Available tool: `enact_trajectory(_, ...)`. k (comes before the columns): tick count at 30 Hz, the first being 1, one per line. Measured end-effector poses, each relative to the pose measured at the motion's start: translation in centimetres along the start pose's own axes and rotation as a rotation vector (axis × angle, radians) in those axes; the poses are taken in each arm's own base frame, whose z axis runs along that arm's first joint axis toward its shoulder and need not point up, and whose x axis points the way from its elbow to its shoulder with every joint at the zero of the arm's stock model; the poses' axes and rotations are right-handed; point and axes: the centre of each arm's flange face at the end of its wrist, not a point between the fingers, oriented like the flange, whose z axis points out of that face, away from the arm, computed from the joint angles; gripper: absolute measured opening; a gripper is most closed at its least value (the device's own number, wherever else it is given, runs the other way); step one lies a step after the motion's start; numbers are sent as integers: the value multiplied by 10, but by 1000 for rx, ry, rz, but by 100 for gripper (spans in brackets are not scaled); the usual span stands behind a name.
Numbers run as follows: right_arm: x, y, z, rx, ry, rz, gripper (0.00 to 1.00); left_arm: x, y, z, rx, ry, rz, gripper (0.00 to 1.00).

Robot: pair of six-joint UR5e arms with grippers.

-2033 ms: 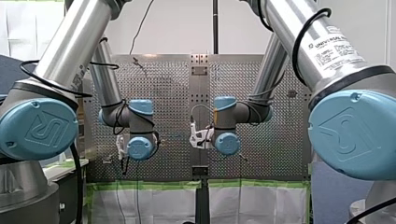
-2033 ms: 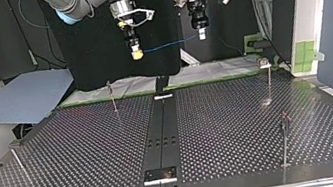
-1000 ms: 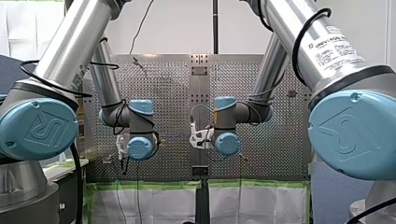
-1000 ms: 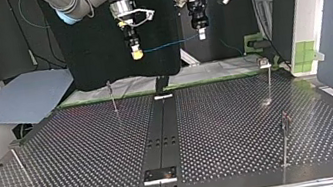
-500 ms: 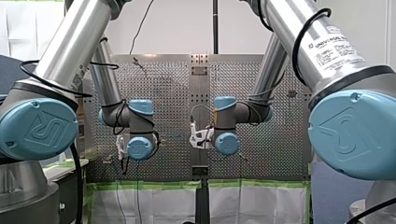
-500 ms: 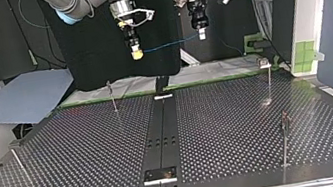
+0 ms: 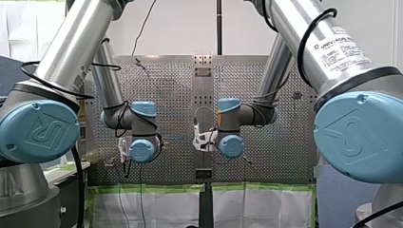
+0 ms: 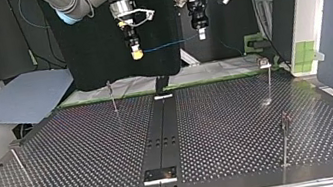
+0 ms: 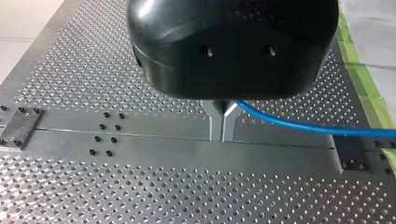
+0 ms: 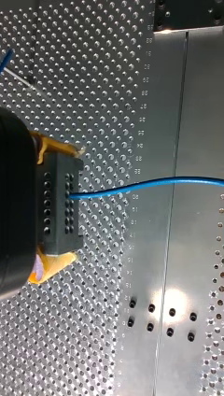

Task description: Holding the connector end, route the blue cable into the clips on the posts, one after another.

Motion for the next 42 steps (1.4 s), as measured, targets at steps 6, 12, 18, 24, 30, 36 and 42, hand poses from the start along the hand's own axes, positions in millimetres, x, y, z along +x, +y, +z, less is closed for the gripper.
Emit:
enact_trajectory(6,0,0,0,0,0,0,0,0,0,0,0,0,0,0)
enact_trajectory(12,0,0,0,0,0,0,0,0,0,0,0,0,0,0)
enact_trajectory(18,0,0,0,0,0,0,0,0,0,0,0,0,0,0)
enact_trajectory(24,0,0,0,0,0,0,0,0,0,0,1,1,1,0)
enact_trajectory(30,0,0,0,0,0,0,0,16,2,-5,2,36,29,0)
enact_trajectory(36,0,0,0,0,0,0,0,23,3,-7,2,51,40,0)
enact_trajectory(42,0,0,0,0,0,0,0,24,3,-7,2,52,41,0)
